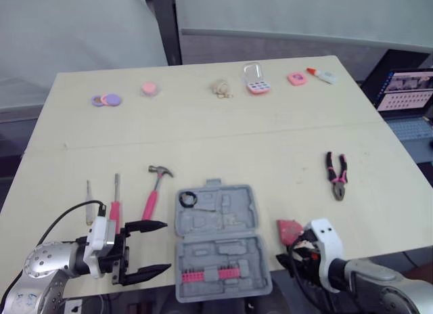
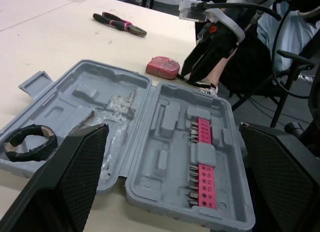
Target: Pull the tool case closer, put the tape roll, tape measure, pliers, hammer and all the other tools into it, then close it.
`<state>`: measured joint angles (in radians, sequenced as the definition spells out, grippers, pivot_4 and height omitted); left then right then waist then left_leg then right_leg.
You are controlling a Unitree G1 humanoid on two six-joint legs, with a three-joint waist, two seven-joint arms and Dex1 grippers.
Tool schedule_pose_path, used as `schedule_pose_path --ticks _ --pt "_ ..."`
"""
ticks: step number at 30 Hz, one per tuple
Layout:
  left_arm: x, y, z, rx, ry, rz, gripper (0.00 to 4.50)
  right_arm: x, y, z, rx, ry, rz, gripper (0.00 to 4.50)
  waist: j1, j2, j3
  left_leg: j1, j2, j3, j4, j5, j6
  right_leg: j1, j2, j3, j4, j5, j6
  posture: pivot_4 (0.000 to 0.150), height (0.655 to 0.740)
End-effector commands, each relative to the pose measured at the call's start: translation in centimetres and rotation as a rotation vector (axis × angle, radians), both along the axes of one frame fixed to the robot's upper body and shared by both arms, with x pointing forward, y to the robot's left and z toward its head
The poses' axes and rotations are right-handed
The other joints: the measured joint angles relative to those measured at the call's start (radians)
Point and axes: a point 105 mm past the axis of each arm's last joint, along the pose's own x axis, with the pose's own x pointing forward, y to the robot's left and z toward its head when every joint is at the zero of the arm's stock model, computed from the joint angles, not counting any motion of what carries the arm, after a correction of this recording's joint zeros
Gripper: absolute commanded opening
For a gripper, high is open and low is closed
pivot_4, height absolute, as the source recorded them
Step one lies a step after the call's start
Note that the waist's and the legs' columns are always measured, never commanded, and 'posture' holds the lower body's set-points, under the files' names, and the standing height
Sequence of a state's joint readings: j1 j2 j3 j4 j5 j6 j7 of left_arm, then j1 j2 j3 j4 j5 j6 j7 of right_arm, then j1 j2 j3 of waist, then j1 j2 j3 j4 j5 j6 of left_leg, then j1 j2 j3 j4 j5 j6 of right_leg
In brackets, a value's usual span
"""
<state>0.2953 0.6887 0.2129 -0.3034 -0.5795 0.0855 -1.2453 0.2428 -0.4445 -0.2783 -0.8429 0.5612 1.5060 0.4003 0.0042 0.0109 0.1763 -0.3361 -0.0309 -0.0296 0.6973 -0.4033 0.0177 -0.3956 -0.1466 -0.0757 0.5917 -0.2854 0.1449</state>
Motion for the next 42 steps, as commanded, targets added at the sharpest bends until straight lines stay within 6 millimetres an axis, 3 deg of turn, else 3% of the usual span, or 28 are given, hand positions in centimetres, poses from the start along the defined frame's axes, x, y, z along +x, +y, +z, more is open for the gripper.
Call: schedule_pose_path --ticks 1,7,12,16,26,35,42 --pt "-0.3 0.0 0.5 0.004 -0.025 -0.014 4.50 -1.4 -1.6 2.1 0.008 0.001 0.057 4.44 0.003 0.002 0.001 0.000 0.000 0.000 0.000 0.000 0.000 0.000 0.000 0.000 0.000 0.000 0.000 0.150 0.7400" --pt "-0.9 0.4 1.0 -0.024 -0.037 -0.054 4.50 -1.2 -4.1 5.8 0.054 -0.070 0.234 4.44 0.008 0.002 0.001 0.001 -0.001 0.003 0.000 -0.001 0.001 0.002 0.001 0.000 -0.002 0.000 0.000 0.150 0.7400" --pt "-1.3 0.5 2.2 -0.081 -0.127 -0.090 4.50 0.2 -5.9 6.7 -0.014 -0.184 0.402 4.44 0.017 0.002 0.002 0.001 -0.001 0.004 0.000 -0.001 0.001 0.002 0.002 0.000 -0.002 0.000 0.001 0.150 0.7400" --pt "-1.0 0.7 1.8 -0.077 -0.177 -0.067 4.50 1.2 -6.5 5.9 -0.097 -0.265 0.565 4.44 0.019 0.001 0.002 0.001 -0.001 0.005 0.001 -0.001 0.001 0.002 0.001 0.000 -0.002 0.001 0.002 0.150 0.7400" --pt "-1.1 0.5 1.8 -0.076 -0.192 -0.048 4.50 3.7 -5.6 3.3 -0.194 -0.389 0.865 4.44 0.017 0.001 0.002 0.001 0.001 0.005 0.002 0.000 0.001 0.002 0.001 -0.001 -0.003 0.001 0.002 0.150 0.7400" --pt "-2.0 0.4 1.8 -0.073 -0.183 -0.016 4.50 6.4 -4.8 2.7 -0.234 -0.457 0.941 4.44 0.017 0.001 0.002 0.001 0.006 0.006 0.002 0.000 0.001 0.002 0.001 -0.001 -0.004 0.001 0.002 0.150 0.7400" --pt "-1.9 0.3 1.9 -0.074 -0.186 0.001 4.50 6.6 -4.2 1.8 -0.229 -0.451 0.986 4.44 0.018 0.001 0.002 0.001 0.006 0.006 0.003 0.000 0.001 0.002 0.001 -0.002 -0.004 0.001 0.003 0.150 0.7400"
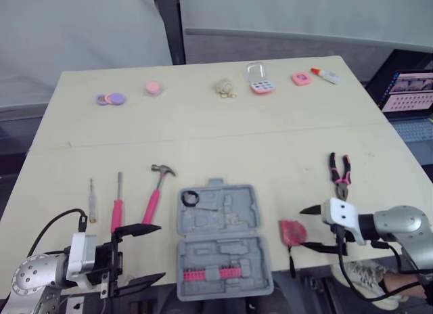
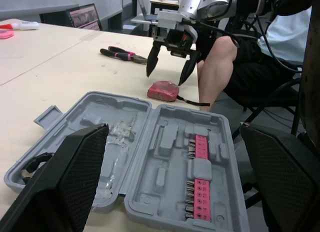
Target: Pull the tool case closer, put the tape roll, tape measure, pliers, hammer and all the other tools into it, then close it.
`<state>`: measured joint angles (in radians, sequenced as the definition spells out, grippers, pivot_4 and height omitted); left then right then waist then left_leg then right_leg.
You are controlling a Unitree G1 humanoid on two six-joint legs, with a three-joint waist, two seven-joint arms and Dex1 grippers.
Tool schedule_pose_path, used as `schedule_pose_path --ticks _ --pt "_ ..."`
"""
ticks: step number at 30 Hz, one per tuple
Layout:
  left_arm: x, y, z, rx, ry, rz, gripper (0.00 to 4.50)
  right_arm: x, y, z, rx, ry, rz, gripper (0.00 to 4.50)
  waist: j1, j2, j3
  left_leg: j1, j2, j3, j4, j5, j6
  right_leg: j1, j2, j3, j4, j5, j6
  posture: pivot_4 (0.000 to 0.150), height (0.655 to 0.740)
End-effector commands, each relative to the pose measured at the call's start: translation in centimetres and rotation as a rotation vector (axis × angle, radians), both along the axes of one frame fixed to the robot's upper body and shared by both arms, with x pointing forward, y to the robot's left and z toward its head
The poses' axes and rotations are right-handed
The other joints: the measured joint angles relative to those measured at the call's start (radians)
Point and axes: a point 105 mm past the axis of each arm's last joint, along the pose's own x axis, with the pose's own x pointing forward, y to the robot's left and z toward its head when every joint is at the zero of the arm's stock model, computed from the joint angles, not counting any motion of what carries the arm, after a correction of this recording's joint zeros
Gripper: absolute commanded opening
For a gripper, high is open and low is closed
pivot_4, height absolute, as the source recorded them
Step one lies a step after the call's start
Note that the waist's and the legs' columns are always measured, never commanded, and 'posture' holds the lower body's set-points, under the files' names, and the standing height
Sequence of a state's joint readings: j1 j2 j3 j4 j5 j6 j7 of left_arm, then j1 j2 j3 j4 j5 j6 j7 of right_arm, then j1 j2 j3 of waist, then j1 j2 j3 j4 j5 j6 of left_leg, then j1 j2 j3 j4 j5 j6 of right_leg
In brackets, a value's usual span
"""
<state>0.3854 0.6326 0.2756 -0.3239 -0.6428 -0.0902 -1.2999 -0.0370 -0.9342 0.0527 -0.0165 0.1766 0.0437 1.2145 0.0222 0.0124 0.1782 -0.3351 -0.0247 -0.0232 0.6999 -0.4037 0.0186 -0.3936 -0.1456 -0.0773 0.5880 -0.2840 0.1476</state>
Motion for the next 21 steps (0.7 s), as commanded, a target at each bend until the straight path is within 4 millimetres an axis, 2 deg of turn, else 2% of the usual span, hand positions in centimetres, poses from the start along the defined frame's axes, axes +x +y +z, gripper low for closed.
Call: schedule_pose_path --ticks 1,21 --pt "-0.1 -0.2 0.7 -0.001 -0.042 0.005 4.50 -0.2 0.1 -0.1 -0.008 0.007 0.035 4.44 -0.001 0.000 0.000 0.000 0.000 0.000 0.000 0.000 0.000 0.000 0.000 0.000 0.000 0.000 0.000 0.150 0.7400" --pt "0.1 -0.5 0.7 -0.002 -0.046 0.012 4.50 0.3 0.7 -2.0 -0.026 -0.012 0.040 4.44 -0.001 0.000 0.000 0.000 0.000 0.001 0.000 0.000 0.000 0.000 0.000 0.000 0.000 0.000 0.000 0.150 0.7400"
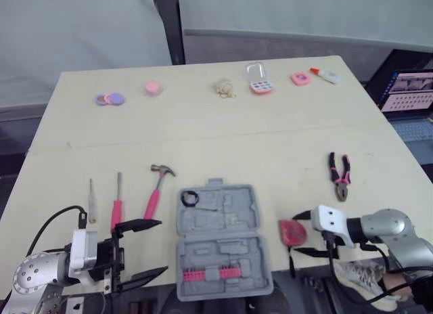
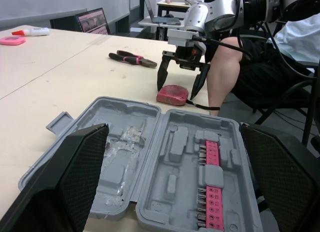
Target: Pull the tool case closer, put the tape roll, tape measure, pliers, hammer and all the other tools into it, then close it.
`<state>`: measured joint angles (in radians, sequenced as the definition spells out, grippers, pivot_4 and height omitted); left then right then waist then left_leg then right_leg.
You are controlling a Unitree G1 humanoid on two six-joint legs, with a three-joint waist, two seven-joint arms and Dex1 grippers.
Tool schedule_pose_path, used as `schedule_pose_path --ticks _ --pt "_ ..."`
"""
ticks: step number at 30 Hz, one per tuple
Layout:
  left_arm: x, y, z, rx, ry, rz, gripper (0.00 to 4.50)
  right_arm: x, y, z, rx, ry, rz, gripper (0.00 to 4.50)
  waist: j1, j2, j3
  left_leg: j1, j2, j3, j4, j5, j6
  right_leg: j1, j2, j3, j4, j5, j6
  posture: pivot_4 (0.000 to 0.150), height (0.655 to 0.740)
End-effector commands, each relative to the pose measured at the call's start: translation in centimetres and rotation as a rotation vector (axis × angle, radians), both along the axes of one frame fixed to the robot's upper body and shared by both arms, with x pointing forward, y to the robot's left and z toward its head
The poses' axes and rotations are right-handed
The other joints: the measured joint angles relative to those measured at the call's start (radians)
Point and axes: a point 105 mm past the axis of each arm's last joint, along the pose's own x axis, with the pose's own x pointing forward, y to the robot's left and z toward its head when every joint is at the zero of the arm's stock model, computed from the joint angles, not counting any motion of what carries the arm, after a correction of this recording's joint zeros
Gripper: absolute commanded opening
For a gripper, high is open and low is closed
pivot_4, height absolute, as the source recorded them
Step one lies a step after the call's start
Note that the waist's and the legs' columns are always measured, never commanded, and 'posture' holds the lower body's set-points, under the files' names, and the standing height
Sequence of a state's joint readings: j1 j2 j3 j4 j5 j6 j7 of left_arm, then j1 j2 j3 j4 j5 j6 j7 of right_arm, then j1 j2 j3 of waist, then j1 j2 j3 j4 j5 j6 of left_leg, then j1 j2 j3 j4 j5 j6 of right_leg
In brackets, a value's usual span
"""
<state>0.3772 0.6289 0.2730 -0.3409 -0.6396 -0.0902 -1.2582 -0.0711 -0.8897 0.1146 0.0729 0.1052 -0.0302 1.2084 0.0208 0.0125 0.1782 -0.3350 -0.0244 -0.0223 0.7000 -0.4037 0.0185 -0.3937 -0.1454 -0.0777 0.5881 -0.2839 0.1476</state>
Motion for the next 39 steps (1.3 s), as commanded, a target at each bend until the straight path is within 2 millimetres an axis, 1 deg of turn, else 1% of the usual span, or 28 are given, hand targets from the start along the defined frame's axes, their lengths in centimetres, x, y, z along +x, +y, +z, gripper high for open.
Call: schedule_pose_path --ticks 1,6,18,21,22,23,30,33,36,39 --pt "-0.4 -0.3 0.3 0.004 -0.024 -0.016 4.50 0.1 0.3 -0.1 0.004 -0.023 0.011 4.44 0.000 0.000 0.000 0.000 0.000 0.000 0.000 0.000 0.000 0.000 0.000 0.000 0.000 0.000 0.000 0.150 0.7400" --pt "-0.4 -0.2 0.3 0.007 -0.022 -0.016 4.50 0.5 0.6 -0.4 0.012 -0.037 -0.010 4.44 -0.001 0.000 0.000 0.000 0.000 0.000 0.000 0.000 0.000 0.000 0.000 0.000 0.000 0.000 0.000 0.150 0.7400" --pt "-0.5 -0.6 0.2 -0.006 -0.023 -0.010 4.50 0.5 0.6 -0.8 -0.003 -0.024 -0.001 4.44 -0.004 0.000 0.000 0.000 0.001 0.000 0.000 0.000 0.000 0.000 0.001 0.000 0.000 0.000 0.000 0.150 0.7400" --pt "-0.5 -0.7 0.2 -0.007 -0.022 -0.005 4.50 0.4 0.5 -0.7 -0.007 -0.019 0.010 3.70 -0.004 0.000 0.000 0.000 0.001 0.000 0.000 0.000 0.000 0.000 0.001 0.000 0.000 0.000 0.000 0.150 0.7400" --pt "-0.5 -0.7 0.2 -0.007 -0.022 -0.004 4.50 0.4 0.5 -0.6 -0.010 -0.017 0.012 3.31 -0.004 0.000 0.000 0.000 0.001 0.000 0.000 0.000 0.000 0.000 0.001 0.000 0.000 0.000 0.000 0.150 0.7400" --pt "-0.6 -0.7 0.1 -0.008 -0.021 -0.004 4.50 0.4 0.4 -0.6 -0.012 -0.016 0.011 3.03 -0.004 0.000 0.000 0.000 0.001 0.000 0.000 0.000 0.000 0.000 0.001 0.000 0.000 0.000 0.000 0.150 0.7400" --pt "-0.7 -1.1 -0.1 -0.020 -0.013 -0.008 4.50 0.2 0.1 -0.5 -0.017 -0.008 0.003 3.03 -0.002 0.000 0.000 0.000 0.001 0.000 0.000 0.000 0.000 0.000 0.001 0.000 0.000 0.000 0.000 0.150 0.7400" --pt "-0.5 -1.0 -0.1 -0.022 -0.012 0.002 4.50 0.6 0.1 0.5 -0.029 -0.019 -0.018 3.03 0.000 0.000 0.000 0.000 0.001 0.000 0.000 0.000 0.000 0.000 0.001 0.000 0.000 0.000 0.000 0.150 0.7400" --pt "0.1 -0.3 -0.1 -0.015 -0.013 0.015 4.50 1.0 0.6 2.5 -0.041 -0.022 -0.013 3.03 0.002 0.000 0.000 0.000 0.001 0.000 0.000 0.000 0.000 0.000 0.001 0.000 0.000 0.000 0.000 0.150 0.7400" --pt "0.6 -0.1 -0.2 -0.008 -0.017 0.006 4.50 2.0 0.9 4.7 -0.094 -0.046 -0.019 3.03 0.000 0.001 0.000 0.000 0.001 0.000 0.001 0.000 0.000 0.000 0.001 0.000 0.000 0.000 0.000 0.150 0.7400"
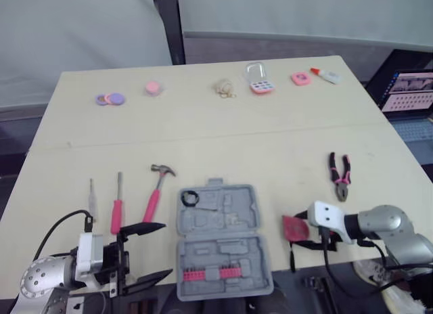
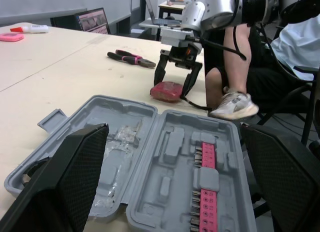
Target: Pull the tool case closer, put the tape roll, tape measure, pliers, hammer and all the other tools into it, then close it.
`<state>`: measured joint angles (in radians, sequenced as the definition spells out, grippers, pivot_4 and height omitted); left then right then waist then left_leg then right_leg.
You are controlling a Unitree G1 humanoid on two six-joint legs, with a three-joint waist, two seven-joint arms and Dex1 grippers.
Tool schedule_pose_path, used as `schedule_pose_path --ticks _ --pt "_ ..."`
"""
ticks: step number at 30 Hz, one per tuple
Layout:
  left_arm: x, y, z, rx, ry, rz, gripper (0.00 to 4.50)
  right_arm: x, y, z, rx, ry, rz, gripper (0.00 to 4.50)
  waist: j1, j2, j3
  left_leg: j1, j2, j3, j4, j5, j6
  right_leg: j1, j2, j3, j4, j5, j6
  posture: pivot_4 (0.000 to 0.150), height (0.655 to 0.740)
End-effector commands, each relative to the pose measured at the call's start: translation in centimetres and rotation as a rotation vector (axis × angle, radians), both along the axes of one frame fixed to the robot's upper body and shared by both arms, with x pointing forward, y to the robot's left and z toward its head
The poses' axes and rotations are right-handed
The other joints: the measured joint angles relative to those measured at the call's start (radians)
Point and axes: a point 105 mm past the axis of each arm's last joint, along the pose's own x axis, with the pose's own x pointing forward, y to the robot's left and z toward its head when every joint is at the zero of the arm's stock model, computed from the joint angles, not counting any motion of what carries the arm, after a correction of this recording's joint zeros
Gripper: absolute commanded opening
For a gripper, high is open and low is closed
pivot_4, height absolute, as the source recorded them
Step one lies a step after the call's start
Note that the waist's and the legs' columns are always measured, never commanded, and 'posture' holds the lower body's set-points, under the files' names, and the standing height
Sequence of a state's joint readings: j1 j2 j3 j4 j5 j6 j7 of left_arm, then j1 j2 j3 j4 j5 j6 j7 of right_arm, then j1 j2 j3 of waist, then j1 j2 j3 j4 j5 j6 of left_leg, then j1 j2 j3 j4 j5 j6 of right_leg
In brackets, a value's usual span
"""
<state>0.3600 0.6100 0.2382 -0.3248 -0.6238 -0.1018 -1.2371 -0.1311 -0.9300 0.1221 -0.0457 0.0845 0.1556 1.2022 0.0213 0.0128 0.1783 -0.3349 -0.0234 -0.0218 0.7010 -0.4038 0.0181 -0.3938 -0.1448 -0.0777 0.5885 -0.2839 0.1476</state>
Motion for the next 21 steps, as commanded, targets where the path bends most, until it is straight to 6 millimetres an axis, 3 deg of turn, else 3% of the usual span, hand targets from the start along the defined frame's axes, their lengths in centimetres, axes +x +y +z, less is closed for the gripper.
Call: schedule_pose_path --ticks 1,5,9,14,21 --pt "0.4 0.4 0.2 0.009 -0.020 -0.002 4.50 1.2 0.7 3.4 -0.049 -0.050 0.016 3.03 -0.001 0.001 0.000 0.000 0.000 0.000 0.000 0.000 0.000 0.000 0.000 0.000 0.000 0.000 0.000 0.150 0.7400" --pt "0.9 0.5 0.3 0.000 -0.026 0.009 4.50 3.0 1.9 6.0 -0.153 -0.083 -0.012 3.03 -0.010 0.002 0.001 0.000 0.000 0.000 -0.001 0.000 0.000 -0.002 0.000 0.000 0.000 0.000 0.000 0.150 0.7400" --pt "1.0 1.4 0.3 0.012 -0.022 0.038 4.50 4.1 4.4 7.8 -0.219 -0.073 -0.011 3.03 -0.022 0.002 0.001 -0.001 0.000 0.000 -0.001 0.000 -0.001 -0.003 0.000 -0.001 0.000 0.000 0.000 0.150 0.7400" --pt "1.4 2.5 0.0 0.033 -0.027 0.077 4.50 4.9 7.6 8.0 -0.321 -0.012 0.016 3.03 -0.026 0.002 0.001 -0.002 0.001 0.000 -0.001 -0.001 -0.001 -0.004 -0.001 -0.001 0.001 0.000 0.000 0.150 0.7400" --pt "1.5 2.2 -0.3 0.015 -0.032 0.085 4.50 5.3 11.7 7.8 -0.390 -0.006 0.065 3.03 -0.026 0.002 0.001 -0.008 -0.002 0.000 0.000 -0.001 -0.001 -0.012 -0.003 -0.003 0.004 0.000 0.000 0.150 0.7400"
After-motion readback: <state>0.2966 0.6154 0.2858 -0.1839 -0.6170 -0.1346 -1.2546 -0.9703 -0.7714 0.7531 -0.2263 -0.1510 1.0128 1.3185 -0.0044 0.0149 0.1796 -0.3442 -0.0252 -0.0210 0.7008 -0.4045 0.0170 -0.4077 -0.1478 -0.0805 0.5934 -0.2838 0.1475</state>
